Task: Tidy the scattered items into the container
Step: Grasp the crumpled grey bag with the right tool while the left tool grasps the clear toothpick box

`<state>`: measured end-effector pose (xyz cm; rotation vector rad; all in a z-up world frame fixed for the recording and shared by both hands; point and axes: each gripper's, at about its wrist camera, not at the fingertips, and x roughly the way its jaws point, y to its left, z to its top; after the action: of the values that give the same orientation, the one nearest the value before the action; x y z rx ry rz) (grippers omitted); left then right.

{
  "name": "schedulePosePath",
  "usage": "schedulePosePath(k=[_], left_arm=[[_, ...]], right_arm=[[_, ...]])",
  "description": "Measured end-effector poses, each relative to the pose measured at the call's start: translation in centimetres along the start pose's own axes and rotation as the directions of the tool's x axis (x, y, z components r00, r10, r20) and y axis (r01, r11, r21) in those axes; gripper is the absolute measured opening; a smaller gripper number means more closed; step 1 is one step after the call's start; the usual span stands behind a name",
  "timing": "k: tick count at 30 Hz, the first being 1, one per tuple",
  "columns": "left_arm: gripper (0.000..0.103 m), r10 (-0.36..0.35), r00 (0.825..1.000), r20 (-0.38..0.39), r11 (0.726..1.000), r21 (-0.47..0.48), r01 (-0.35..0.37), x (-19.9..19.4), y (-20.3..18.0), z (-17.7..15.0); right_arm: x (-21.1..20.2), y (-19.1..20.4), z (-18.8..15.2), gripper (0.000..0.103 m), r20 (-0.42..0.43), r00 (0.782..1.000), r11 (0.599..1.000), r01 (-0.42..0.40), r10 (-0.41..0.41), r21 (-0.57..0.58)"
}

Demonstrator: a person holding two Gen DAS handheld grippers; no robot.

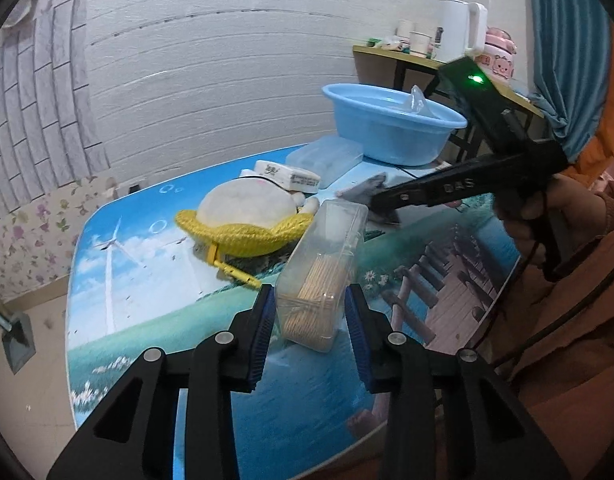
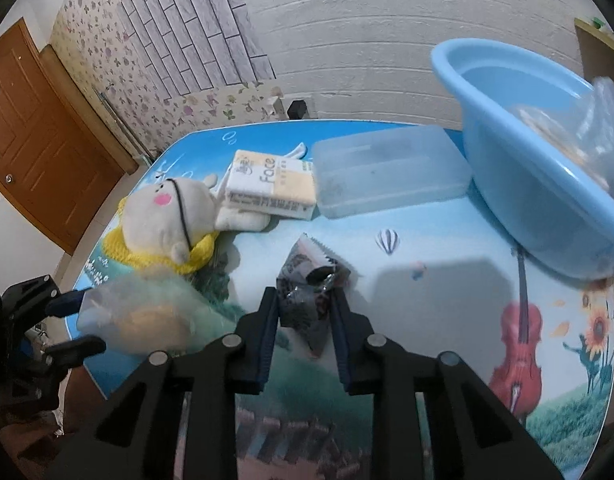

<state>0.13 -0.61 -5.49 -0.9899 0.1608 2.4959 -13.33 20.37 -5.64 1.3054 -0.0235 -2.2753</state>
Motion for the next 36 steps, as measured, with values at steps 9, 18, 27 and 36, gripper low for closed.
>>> schedulePosePath(k=[9, 18, 27, 36], left_arm=[[0.034, 0.099, 0.995, 0.033, 0.990, -0.107, -0.095, -1.4, -0.9, -1.2], [0.034, 0.227, 0.973, 0.035, 0.962, -0.163, -0.219, -3.5, -1.6, -2.8], [0.034, 0.224, 0.975, 0.013, 0.968, -0.124, -0.220, -4.0, -2.9, -3.9], [0.049, 0.237, 0.972, -0.010, 0.964, -0.118, -0.236, -2.8, -2.5, -3.4]], right_arm=[[-2.8, -1.3, -2.6, 0.025, 0.036, 0.999, 0.999, 0.015, -0.016, 0.035], [-5.6, -0.9, -5.4, 0.025, 0.070, 0.997, 0.999, 0.034, -0.035, 0.012], [-6.5, -0.8, -7.0, 0.025, 0.081, 0.995, 0.998, 0.056, -0.054, -0.022], [-5.8, -1.0, -6.9, 0.033, 0.063, 0.997, 0.999, 0.046, -0.045, -0.017]])
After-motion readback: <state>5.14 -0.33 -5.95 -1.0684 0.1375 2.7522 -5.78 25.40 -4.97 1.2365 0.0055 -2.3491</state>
